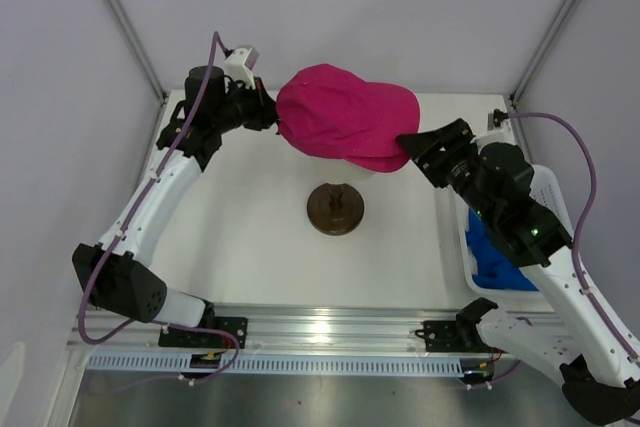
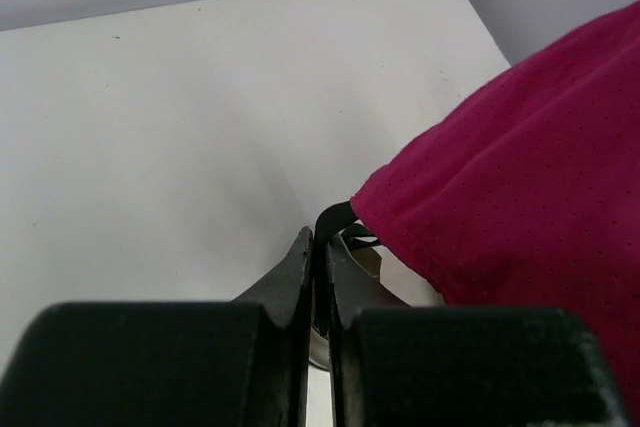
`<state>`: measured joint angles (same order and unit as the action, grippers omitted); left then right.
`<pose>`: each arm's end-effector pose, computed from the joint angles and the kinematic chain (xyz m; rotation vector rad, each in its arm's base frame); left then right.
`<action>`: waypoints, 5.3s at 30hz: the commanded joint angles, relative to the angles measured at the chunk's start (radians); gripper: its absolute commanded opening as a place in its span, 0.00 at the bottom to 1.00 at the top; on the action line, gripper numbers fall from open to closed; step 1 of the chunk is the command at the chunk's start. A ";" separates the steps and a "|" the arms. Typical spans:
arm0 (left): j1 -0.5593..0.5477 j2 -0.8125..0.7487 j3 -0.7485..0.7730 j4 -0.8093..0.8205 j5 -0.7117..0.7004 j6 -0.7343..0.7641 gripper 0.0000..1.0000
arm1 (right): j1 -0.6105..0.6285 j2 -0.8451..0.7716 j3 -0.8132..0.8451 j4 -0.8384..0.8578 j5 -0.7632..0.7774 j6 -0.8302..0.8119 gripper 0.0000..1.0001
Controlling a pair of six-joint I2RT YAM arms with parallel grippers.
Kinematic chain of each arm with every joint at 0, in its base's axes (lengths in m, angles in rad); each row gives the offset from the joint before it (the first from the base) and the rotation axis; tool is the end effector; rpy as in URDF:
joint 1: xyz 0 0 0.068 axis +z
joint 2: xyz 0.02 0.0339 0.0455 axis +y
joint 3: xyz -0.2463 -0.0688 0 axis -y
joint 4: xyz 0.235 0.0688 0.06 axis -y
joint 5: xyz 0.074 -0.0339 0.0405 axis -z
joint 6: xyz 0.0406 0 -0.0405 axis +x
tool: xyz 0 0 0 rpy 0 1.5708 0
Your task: Stack the hats
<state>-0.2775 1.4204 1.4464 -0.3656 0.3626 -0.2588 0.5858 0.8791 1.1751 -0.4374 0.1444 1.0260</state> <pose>0.3058 -0.1021 0.3858 0.2689 1.9323 -0.7046 0.1559 0.0964 0.4130 0.5111 1.7591 1.0530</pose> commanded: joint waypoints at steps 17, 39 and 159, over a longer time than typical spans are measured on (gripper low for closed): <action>-0.015 -0.005 0.097 -0.045 -0.054 0.078 0.11 | -0.233 0.199 0.259 -0.023 -0.221 -0.173 0.66; -0.057 0.006 -0.021 -0.035 -0.174 0.067 0.08 | -0.238 0.193 0.132 -0.037 -0.200 -0.146 0.00; 0.146 -0.491 -0.013 -0.253 -0.336 -0.092 0.99 | -0.836 0.417 0.366 -0.449 -0.309 -0.521 0.99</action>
<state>-0.1406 1.0252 1.5166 -0.6903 0.0360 -0.3267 -0.2016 1.2789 1.6318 -0.8032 -0.0315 0.4816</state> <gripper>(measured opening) 0.994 0.993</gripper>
